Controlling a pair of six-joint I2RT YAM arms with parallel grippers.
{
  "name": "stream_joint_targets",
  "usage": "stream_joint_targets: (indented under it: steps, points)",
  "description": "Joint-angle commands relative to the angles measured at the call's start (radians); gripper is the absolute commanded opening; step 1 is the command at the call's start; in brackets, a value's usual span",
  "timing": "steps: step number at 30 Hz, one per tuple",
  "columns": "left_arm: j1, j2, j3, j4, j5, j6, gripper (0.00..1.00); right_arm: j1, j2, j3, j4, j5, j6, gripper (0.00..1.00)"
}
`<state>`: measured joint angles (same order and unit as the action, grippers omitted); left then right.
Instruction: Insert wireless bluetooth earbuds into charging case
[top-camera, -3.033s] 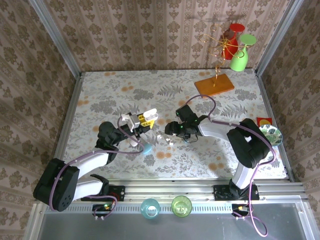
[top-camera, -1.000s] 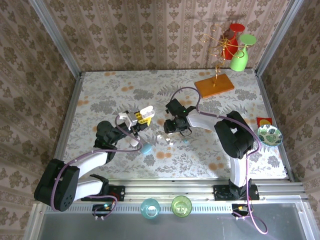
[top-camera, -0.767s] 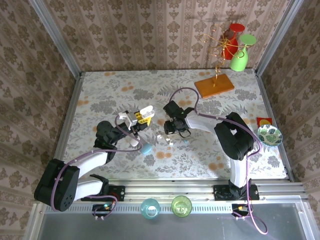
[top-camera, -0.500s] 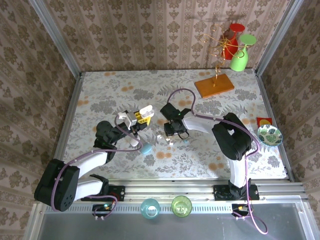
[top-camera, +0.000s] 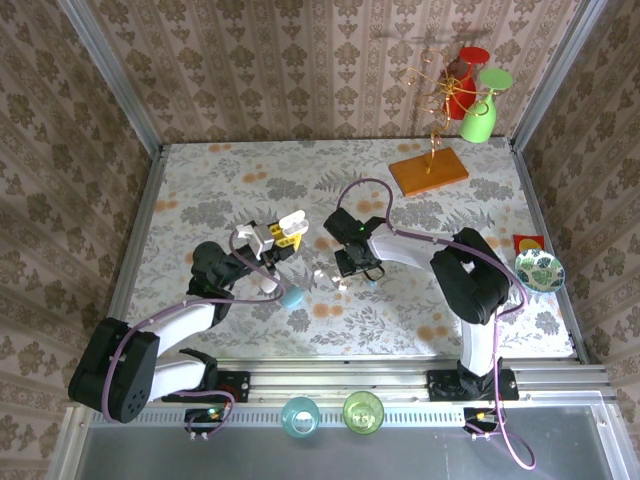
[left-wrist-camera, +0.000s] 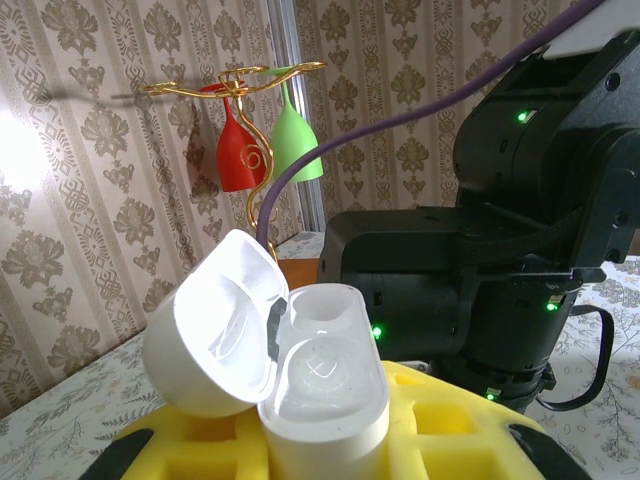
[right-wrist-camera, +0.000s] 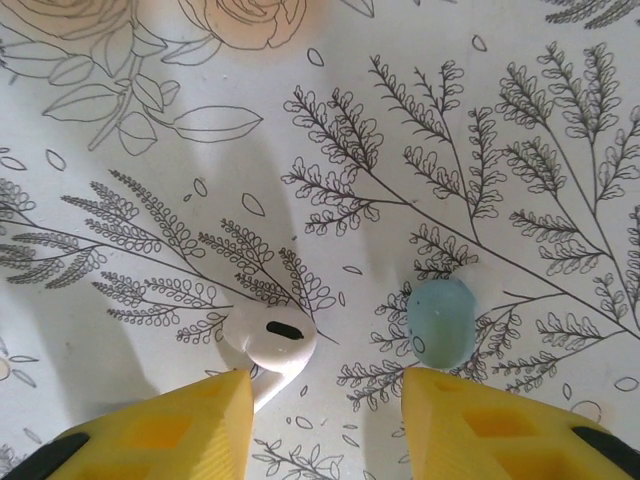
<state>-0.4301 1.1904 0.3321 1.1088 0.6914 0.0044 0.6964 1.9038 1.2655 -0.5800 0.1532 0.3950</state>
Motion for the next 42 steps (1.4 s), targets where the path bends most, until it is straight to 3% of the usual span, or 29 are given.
stream_joint_targets:
  steps: [1,10,17,26,32,42]
  points:
    - [0.006,-0.011,0.006,0.052,0.011,-0.006,0.0,-0.013,-0.052,-0.008,-0.011,-0.016,0.004,0.45]
    - [0.008,-0.014,-0.004,0.056,-0.012,0.002,0.0,-0.039,-0.01,0.041,0.011,-0.075,0.13,0.46]
    - [0.01,-0.012,-0.004,0.056,-0.007,0.004,0.0,-0.047,0.052,0.101,-0.059,-0.119,0.118,0.42]
    - [0.012,-0.019,0.003,0.053,0.003,-0.003,0.0,-0.052,0.198,0.314,-0.329,-0.134,0.114,0.41]
    - [0.015,-0.029,-0.002,0.037,0.0,0.006,0.0,-0.064,0.224,0.377,-0.413,-0.169,0.108,0.48]
    - [0.016,-0.03,-0.008,0.037,0.0,0.009,0.0,-0.071,0.326,0.534,-0.567,-0.219,0.049,0.44]
